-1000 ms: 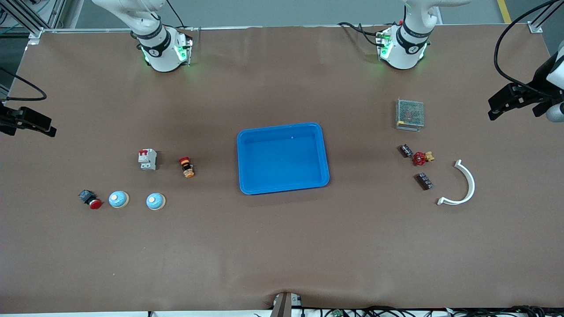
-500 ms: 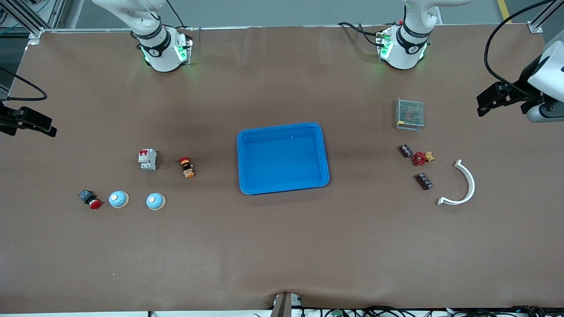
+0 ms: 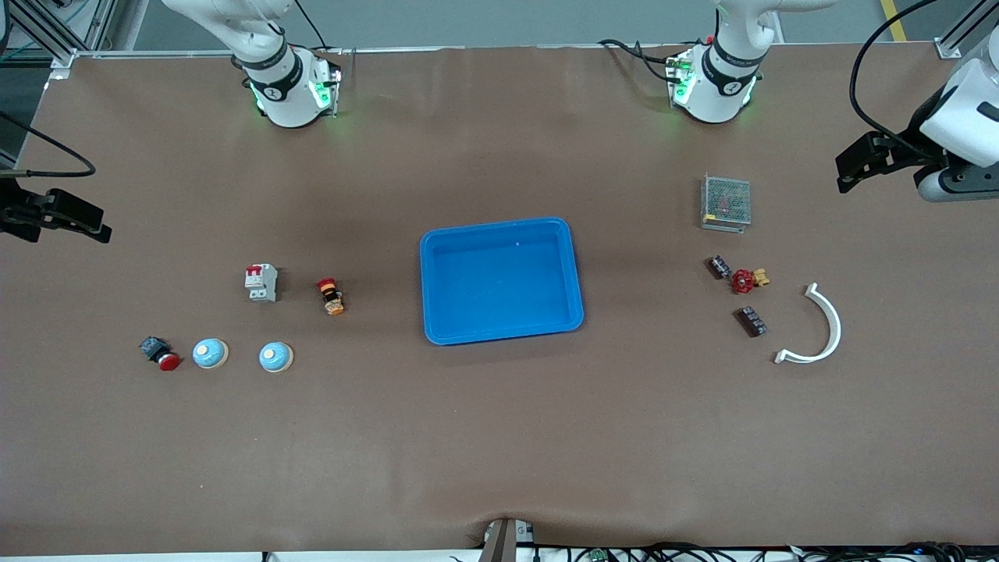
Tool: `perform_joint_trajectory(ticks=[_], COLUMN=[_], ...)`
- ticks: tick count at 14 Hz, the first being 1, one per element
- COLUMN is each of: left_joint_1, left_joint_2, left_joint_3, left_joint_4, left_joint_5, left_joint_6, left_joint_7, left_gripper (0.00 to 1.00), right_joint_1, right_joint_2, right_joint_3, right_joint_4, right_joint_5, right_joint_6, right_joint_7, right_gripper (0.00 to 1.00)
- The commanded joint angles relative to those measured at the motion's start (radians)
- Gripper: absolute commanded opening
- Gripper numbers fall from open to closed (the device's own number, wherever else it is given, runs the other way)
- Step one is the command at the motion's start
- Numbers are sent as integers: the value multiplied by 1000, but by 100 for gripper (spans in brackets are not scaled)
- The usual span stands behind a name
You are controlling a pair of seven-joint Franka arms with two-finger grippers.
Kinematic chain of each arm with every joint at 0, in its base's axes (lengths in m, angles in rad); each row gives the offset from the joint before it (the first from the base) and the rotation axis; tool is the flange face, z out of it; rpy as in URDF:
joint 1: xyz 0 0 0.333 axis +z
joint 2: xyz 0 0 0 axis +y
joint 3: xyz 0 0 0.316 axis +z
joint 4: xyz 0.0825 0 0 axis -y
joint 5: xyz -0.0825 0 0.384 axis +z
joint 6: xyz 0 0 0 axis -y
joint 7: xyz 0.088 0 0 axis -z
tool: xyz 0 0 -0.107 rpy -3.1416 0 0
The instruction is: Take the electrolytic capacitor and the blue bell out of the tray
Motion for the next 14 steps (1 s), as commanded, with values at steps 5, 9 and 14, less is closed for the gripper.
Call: perform_joint_trajectory(ticks=[5,9,14], left_joint_1=[3,0,0], left_joint_2=[-16,-9,-9], left_joint_3=[0,0,-2], left_joint_4=[7,29,32], left_joint_5=[-42,-40,-40], left_joint_6=[-23,-24,-24], left_joint_7=[17,6,9], left_gripper=[100,100,100], right_joint_1=[3,3,3], right_joint_2=[-1,-1,-1], right_joint_3=[-3,-4,-6], right_joint_4=[9,9,9], right_joint_5=[14,14,5], right_joint_6=[-4,-4,-7], right_joint_7=[6,6,3], right_gripper=[100,100,100])
